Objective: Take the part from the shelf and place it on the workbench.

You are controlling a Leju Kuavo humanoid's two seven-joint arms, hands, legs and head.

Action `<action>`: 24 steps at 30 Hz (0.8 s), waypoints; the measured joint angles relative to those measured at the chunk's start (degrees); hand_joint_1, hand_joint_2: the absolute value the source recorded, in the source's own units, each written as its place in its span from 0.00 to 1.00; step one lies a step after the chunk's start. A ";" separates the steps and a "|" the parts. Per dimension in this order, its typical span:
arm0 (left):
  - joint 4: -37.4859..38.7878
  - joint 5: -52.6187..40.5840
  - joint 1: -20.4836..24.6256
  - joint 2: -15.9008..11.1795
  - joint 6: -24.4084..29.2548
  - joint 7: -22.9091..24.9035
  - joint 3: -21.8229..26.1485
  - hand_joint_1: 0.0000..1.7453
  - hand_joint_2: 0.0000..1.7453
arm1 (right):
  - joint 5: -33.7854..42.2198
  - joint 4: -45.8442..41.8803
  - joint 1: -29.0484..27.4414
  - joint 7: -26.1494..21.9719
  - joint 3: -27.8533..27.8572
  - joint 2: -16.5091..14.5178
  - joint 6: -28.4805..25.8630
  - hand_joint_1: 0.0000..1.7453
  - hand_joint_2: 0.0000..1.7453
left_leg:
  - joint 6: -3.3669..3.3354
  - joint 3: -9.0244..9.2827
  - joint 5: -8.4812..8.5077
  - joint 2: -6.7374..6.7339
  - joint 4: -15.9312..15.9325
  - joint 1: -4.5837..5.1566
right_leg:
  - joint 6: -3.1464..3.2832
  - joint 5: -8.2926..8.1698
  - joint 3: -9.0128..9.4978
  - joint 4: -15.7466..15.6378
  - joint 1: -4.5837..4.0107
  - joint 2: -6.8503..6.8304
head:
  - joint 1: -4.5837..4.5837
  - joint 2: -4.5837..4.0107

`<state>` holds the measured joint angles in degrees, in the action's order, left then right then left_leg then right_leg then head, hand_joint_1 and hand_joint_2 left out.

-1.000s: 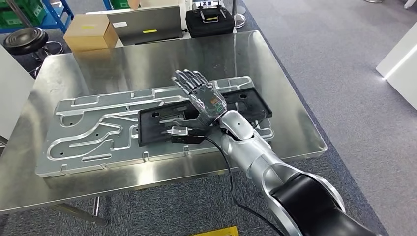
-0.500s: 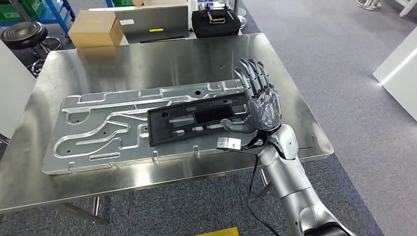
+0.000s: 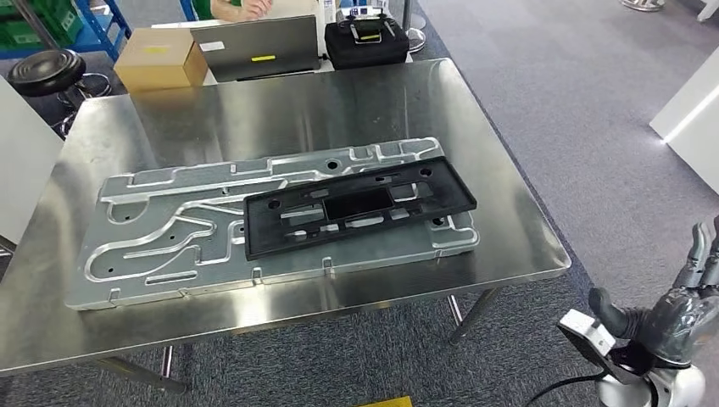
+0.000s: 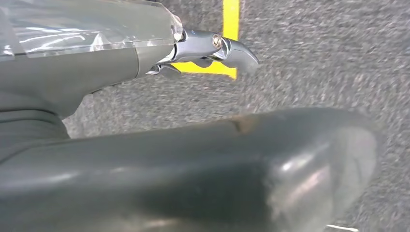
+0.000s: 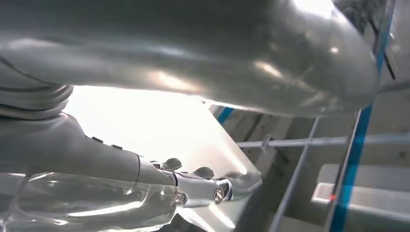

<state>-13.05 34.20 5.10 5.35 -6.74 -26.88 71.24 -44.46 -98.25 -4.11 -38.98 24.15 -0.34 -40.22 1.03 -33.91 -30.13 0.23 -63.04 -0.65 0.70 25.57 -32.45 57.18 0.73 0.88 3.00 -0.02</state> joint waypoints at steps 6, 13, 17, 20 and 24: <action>0.00 0.02 -0.57 -0.04 -0.13 0.16 0.64 0.00 0.00 | -2.13 11.83 -3.21 0.01 13.97 -2.92 0.02 0.00 0.00 | 0.11 -0.30 -2.79 -0.01 -5.44 -0.06 | 0.10 -0.28 -0.73 0.53 -0.18 -0.72 | -0.01 0.00; 0.00 0.01 -0.16 -0.06 -0.38 0.17 1.03 0.00 0.00 | -13.17 35.43 0.73 0.01 25.89 -2.11 0.02 0.00 0.00 | -1.88 5.04 1.63 0.03 5.48 0.64 | -1.92 -1.39 -1.29 0.88 -0.21 -0.32 | -0.01 0.00; 0.01 0.01 -0.13 -0.04 -0.38 0.17 1.11 0.00 0.00 | -13.52 38.27 1.14 0.01 27.28 -1.83 0.01 0.00 0.00 | -2.47 4.58 2.46 -0.23 5.78 0.42 | -2.38 0.31 -1.99 2.32 -0.01 -0.35 | -0.02 0.00; 0.03 0.01 -0.10 -0.03 -0.25 0.25 1.31 0.00 0.00 | -20.70 47.83 3.64 1.28 31.73 -0.87 0.02 0.00 0.00 | -3.03 1.94 4.63 -0.91 5.84 0.25 | -3.49 8.66 -4.75 13.79 0.49 -0.53 | -0.02 0.00; 0.07 0.02 -0.15 0.25 0.19 0.40 2.00 0.00 0.00 | -30.55 60.03 5.87 7.37 36.14 0.53 0.05 0.00 0.00 | -2.21 -0.49 6.38 -1.02 5.32 0.22 | -3.42 5.63 4.18 4.05 0.77 -0.53 | -0.01 0.00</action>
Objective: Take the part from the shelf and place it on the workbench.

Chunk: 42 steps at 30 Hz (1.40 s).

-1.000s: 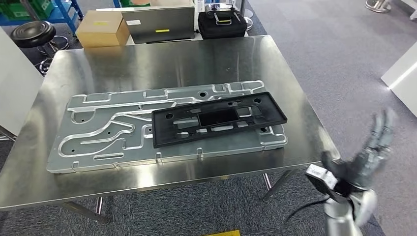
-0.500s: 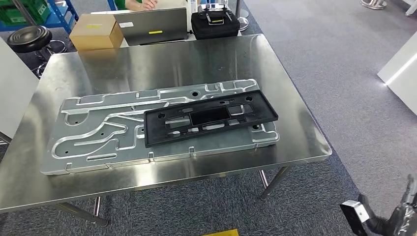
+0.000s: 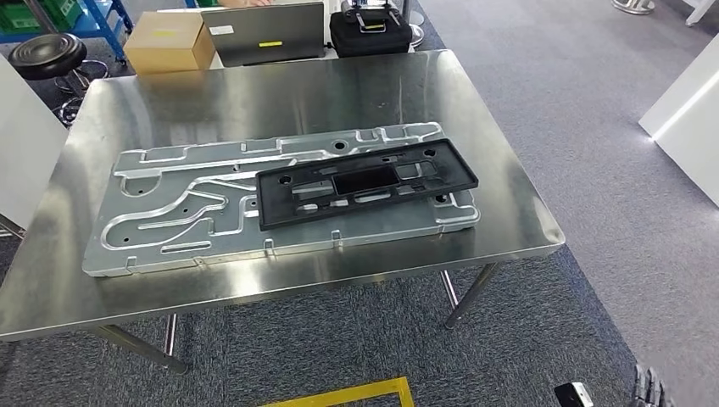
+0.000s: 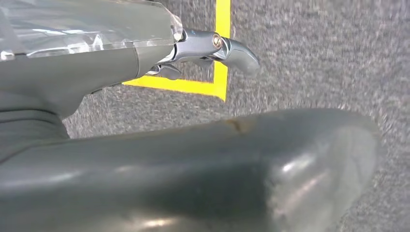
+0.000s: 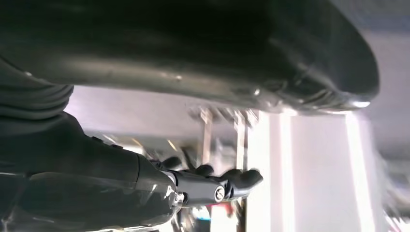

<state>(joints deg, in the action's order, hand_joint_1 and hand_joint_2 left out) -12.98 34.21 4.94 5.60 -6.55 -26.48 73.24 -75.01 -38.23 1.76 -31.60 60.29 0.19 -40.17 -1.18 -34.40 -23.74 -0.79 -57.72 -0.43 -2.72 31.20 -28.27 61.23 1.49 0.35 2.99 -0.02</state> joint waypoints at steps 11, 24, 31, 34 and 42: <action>0.07 -0.01 -0.13 0.30 -0.22 2.14 0.55 0.00 0.00 | -9.60 22.44 0.64 37.12 0.73 -1.38 26.77 0.00 0.00 | 2.89 -3.79 -10.66 0.37 -15.45 -0.39 | 3.87 -5.01 -2.30 -5.28 -1.07 -0.26 | 0.01 0.00; 0.42 0.00 0.48 1.91 -0.61 2.51 -1.35 0.00 0.00 | -8.22 26.02 0.98 39.37 1.62 -3.38 35.67 0.00 0.00 | -1.00 6.72 -3.78 -0.25 2.28 0.25 | 0.70 0.22 -9.90 4.50 -0.87 -0.29 | 0.01 0.00; 0.42 -0.01 0.41 1.21 -0.71 2.32 -2.41 0.00 0.00 | -7.46 26.80 1.68 39.36 2.18 -4.50 38.00 0.00 0.00 | 0.30 -0.04 0.48 -0.56 0.28 0.16 | -0.03 -1.42 0.53 1.47 0.01 -0.23 | 0.01 0.00; 0.42 -0.02 0.38 0.58 -0.75 2.33 -2.85 0.00 0.00 | -7.24 26.93 1.98 39.79 2.52 -5.10 38.11 0.00 0.00 | 1.49 -1.11 2.03 -0.62 -0.17 0.17 | 1.23 0.71 4.43 -5.63 -0.48 -0.16 | 0.01 0.00; 0.42 -0.03 0.07 -0.88 -0.44 2.75 -3.56 0.00 0.00 | -7.48 27.22 2.16 40.43 3.31 -6.55 37.56 0.00 0.00 | 2.94 -4.04 -9.89 0.16 -15.93 -0.30 | 3.61 -4.71 -2.03 -5.39 -0.97 -0.60 | 0.03 0.00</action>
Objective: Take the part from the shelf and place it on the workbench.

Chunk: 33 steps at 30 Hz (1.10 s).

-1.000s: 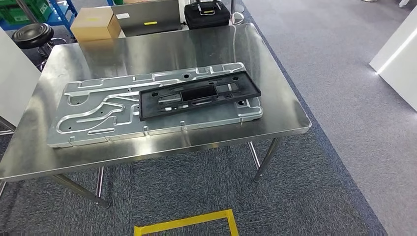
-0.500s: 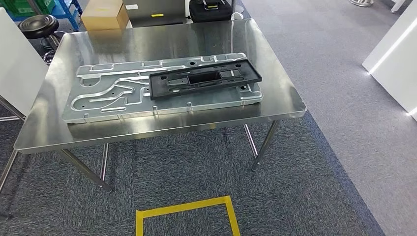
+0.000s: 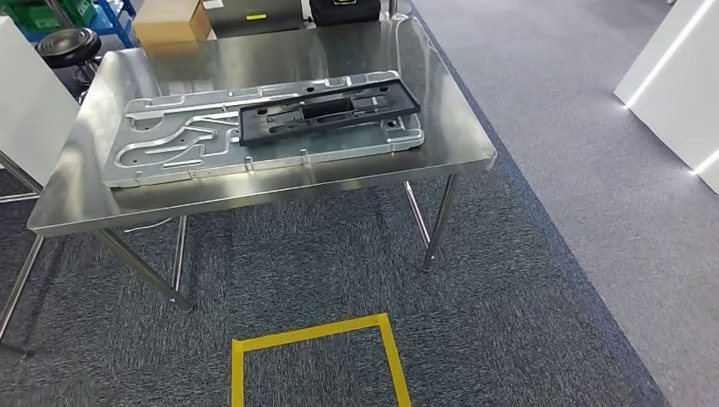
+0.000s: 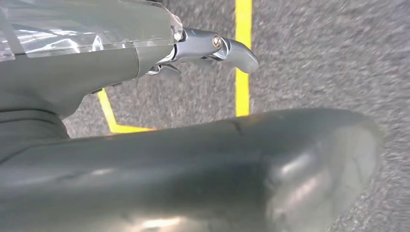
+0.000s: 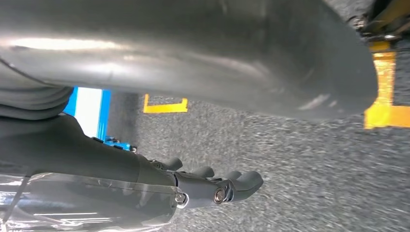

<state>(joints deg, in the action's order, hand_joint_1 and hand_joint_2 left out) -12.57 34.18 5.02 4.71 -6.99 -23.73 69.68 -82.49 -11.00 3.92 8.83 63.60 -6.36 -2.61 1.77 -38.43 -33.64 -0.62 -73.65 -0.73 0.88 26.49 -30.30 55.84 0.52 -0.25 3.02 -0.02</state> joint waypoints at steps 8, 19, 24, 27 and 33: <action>-0.02 -0.01 1.24 -0.73 -0.05 -1.13 -0.51 0.00 0.00 | -3.64 0.03 0.24 -0.25 -1.48 -0.45 -0.45 0.00 0.00 | -2.41 14.16 1.99 -0.05 17.68 0.61 | -1.84 -4.21 -5.47 2.27 -0.30 -0.05 | -0.01 0.00; 0.00 0.02 1.27 -0.92 0.91 -0.89 -0.64 0.00 0.00 | -4.74 0.08 0.58 -2.44 -3.62 -0.48 -0.20 0.00 0.00 | -3.42 4.82 9.23 -0.76 16.26 0.66 | -2.96 3.25 0.68 9.26 0.27 0.26 | -0.01 0.00; 0.00 0.02 1.24 -0.96 1.01 -0.72 -0.72 0.00 0.00 | -4.81 0.10 0.86 -2.53 -3.98 -0.62 -0.20 0.00 0.00 | -1.75 2.94 11.55 -0.83 15.69 0.62 | -1.03 4.60 5.71 -0.50 -0.23 0.33 | -0.01 0.00; 0.00 0.05 0.74 -1.00 1.33 -0.46 -0.70 0.00 0.00 | -5.08 0.17 0.73 -2.44 -4.37 -0.79 0.01 0.00 0.00 | -0.97 0.80 5.75 -0.27 10.77 0.29 | 0.16 2.41 3.52 -0.59 -0.15 0.07 | -0.01 0.00; 0.00 0.02 0.99 -0.98 1.40 -0.27 -0.70 0.00 0.00 | -5.14 0.16 0.73 -2.64 -5.11 -0.67 1.21 0.00 0.00 | -0.92 3.62 3.91 0.02 1.48 0.18 | 0.21 -1.58 -3.00 0.93 -0.50 0.03 | 0.00 0.00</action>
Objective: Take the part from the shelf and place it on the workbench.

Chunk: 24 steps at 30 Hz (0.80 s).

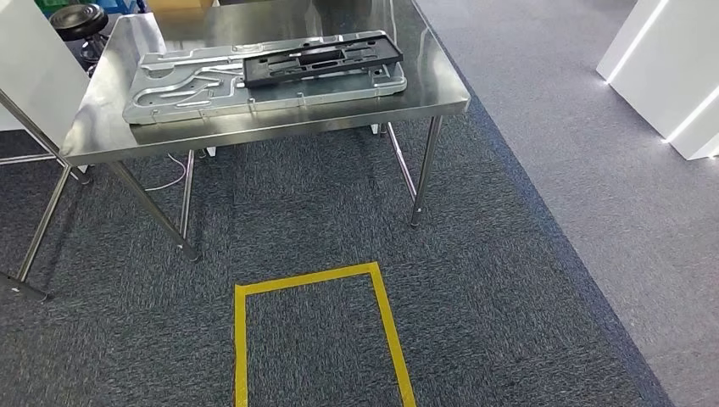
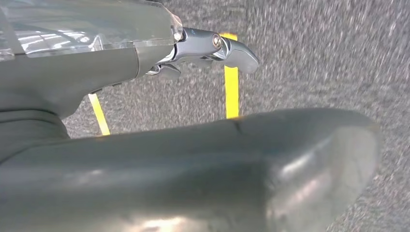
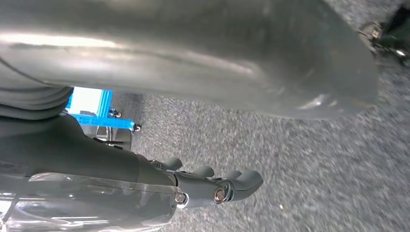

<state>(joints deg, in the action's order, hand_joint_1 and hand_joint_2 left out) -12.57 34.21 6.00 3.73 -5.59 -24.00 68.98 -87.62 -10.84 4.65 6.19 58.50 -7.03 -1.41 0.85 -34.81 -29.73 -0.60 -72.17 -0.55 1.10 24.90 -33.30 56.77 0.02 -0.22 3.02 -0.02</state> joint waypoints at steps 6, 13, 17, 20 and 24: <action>-0.04 -0.03 0.79 -0.04 -0.02 -0.01 -0.02 0.00 0.00 | 0.64 0.00 0.11 -3.73 -0.30 -0.05 0.62 0.00 0.00 | -1.79 10.76 -2.39 -0.06 16.27 0.53 | -1.75 -3.04 -2.98 1.43 -0.10 -0.22 | -0.02 0.00; -0.04 0.00 0.76 -0.06 0.03 0.03 -0.09 0.00 0.00 | 0.29 0.01 0.03 -3.66 -0.59 -0.03 2.18 0.00 0.00 | -3.33 4.90 2.96 0.49 16.17 0.52 | -3.23 10.00 -6.17 16.52 0.39 -0.08 | -0.02 0.00; -0.04 0.01 0.80 -0.01 0.03 0.07 -0.13 0.00 0.00 | 1.02 -0.04 0.14 -2.58 -0.58 0.01 1.20 0.00 0.00 | -2.83 0.87 5.47 0.79 15.13 0.63 | -2.66 4.89 2.07 10.34 0.26 0.33 | -0.02 0.00; -0.04 0.00 0.91 0.13 0.01 0.19 -0.17 0.00 0.00 | 1.20 -0.13 0.28 -2.23 -0.58 0.10 1.07 0.00 0.00 | -1.99 -0.77 7.14 0.91 14.65 0.83 | -1.61 6.46 9.01 -0.30 -0.13 0.91 | -0.01 0.00; -0.04 0.02 0.59 0.20 0.00 0.21 -0.23 0.00 0.00 | 1.36 -0.10 0.01 -1.99 -0.54 0.04 0.94 0.00 0.00 | -0.77 -2.38 6.12 0.94 13.29 0.66 | 0.01 4.91 7.45 -1.71 0.10 0.34 | -0.01 0.00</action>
<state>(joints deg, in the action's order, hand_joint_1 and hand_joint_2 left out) -12.61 34.22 6.59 3.93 -5.59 -23.79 68.75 -86.26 -10.94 4.66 4.21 57.95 -6.99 -0.46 0.08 -37.20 -23.61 0.34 -58.88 0.10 1.11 29.81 -25.86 55.06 0.12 0.12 3.01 -0.02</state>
